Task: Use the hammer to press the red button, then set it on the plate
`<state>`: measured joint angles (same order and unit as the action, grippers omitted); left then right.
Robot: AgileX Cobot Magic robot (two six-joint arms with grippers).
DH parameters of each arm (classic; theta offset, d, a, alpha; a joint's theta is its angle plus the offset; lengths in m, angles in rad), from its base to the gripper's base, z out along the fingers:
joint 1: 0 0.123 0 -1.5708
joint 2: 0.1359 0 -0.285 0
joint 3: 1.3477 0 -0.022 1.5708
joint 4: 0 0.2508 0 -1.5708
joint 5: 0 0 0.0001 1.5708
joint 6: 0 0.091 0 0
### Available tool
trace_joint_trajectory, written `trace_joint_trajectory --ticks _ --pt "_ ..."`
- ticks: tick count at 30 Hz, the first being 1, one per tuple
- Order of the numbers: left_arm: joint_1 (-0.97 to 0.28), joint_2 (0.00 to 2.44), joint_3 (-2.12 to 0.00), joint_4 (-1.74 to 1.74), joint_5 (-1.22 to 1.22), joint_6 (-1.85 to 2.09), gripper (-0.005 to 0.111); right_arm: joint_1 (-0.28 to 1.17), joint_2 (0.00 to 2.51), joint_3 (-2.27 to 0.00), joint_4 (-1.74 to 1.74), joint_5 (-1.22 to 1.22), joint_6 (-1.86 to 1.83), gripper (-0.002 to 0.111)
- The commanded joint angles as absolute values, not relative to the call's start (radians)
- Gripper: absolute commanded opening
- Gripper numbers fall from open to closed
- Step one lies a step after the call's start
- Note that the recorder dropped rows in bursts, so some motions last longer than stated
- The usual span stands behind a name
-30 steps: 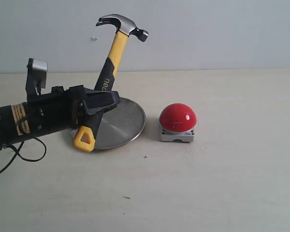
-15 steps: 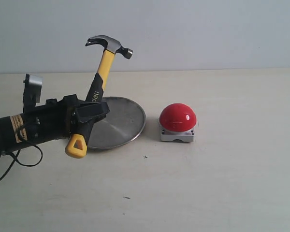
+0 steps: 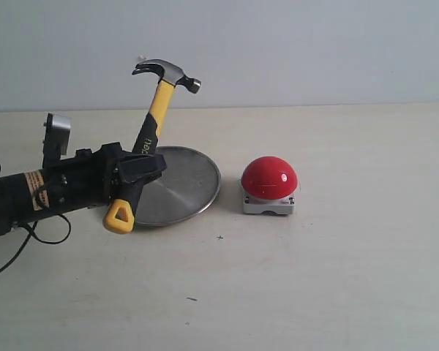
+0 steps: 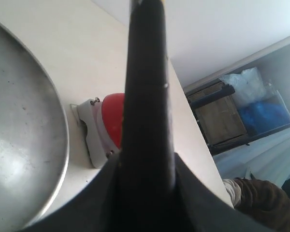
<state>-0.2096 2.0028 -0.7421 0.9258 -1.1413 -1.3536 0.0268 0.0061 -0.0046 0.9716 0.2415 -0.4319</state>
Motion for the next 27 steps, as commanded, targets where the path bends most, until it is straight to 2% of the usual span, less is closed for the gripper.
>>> trace_joint_trajectory --ticks 1,10,18,27 --pt "-0.208 2.000 -0.759 0.909 -1.221 -1.338 0.000 0.023 0.000 0.000 0.969 0.237 -0.437 0.000" --pt "-0.208 2.000 -0.759 0.955 -1.221 -1.340 0.000 0.023 0.000 0.000 0.969 0.237 -0.437 0.000" --pt "-0.208 2.002 -0.685 0.758 -1.221 -1.403 0.000 0.023 0.000 0.000 0.969 0.237 -0.437 0.000" --pt "-0.208 2.002 -0.675 0.876 -1.221 -1.419 0.000 0.023 0.000 0.000 0.969 0.237 -0.437 0.000"
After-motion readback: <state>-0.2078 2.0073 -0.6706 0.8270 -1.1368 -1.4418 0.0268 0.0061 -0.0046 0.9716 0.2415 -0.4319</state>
